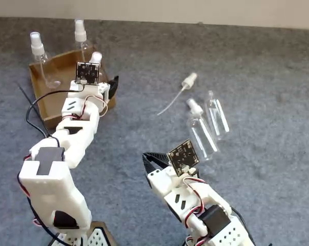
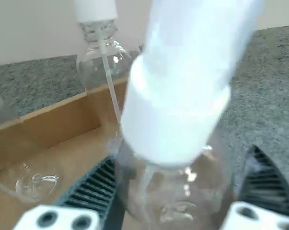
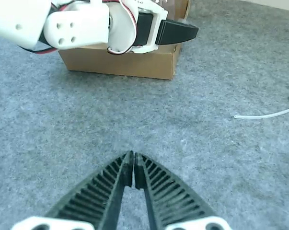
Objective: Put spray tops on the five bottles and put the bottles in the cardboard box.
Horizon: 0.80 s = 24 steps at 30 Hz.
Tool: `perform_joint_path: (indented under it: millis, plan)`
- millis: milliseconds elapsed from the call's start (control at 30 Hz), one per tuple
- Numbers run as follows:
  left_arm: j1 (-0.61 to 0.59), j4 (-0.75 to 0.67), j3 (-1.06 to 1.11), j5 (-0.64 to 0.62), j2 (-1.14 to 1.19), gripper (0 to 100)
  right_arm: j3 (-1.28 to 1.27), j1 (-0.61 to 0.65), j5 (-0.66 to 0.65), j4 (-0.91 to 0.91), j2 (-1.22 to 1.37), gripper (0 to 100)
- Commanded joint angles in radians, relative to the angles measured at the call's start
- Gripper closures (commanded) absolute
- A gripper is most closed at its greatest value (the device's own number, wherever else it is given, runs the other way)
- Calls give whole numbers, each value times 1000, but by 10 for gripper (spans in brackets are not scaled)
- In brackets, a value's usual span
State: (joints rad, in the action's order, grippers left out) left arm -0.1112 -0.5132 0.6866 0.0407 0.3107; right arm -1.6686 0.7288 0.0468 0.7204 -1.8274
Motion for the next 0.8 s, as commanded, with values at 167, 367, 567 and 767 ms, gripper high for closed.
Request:
perform_joint_path:
  millis: [167,367,567,767]
  plan:
    - [-12,-2,-10,6,-15,694,-116,-18,3,4,-8,993]
    - [-24,3,-8,6,-15,693,-116,-18,3,4,-8,993]
    - [-22,6,-7,3,-18,588,-116,-18,3,4,-8,993]
    - [-22,63,-15,3,-18,553,-116,-18,3,4,-8,993]
